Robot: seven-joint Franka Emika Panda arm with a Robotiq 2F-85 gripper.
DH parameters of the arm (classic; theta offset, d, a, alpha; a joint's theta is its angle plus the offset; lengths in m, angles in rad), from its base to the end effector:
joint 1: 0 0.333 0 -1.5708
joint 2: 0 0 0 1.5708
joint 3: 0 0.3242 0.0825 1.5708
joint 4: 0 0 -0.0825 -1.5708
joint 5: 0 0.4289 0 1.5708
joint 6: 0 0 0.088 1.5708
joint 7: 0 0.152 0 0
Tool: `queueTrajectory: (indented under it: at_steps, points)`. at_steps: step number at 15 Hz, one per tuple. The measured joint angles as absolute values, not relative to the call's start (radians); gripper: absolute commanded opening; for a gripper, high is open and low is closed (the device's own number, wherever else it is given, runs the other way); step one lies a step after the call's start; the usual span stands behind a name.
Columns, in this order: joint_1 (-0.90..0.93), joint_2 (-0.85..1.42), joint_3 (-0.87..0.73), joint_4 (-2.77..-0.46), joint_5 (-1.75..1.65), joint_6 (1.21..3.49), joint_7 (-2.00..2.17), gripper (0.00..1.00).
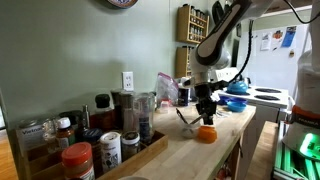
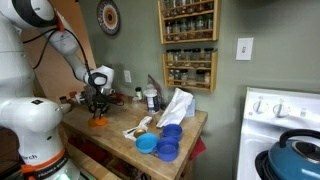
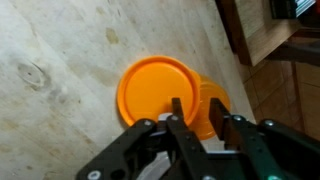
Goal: Place the orange lid on top of the container on the blue jar
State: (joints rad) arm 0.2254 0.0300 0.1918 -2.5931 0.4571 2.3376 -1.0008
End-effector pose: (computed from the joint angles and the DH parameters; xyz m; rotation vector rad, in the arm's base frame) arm 0.3772 0.1916 0.1551 -2.4006 -1.3935 0.2609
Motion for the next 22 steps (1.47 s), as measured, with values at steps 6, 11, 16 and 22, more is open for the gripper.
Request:
queueTrajectory:
  at_steps: [6,11,16,22]
  points:
    - [0.229,0.034,0.225,-2.596,0.393,2.338,-0.923,0.57]
    - [0.229,0.044,0.232,-2.593,0.382,2.337,-0.902,0.31]
    - [0.227,0.056,0.232,-2.590,0.382,2.345,-0.889,0.00]
    - [0.222,0.062,0.232,-2.588,0.384,2.387,-0.883,0.00]
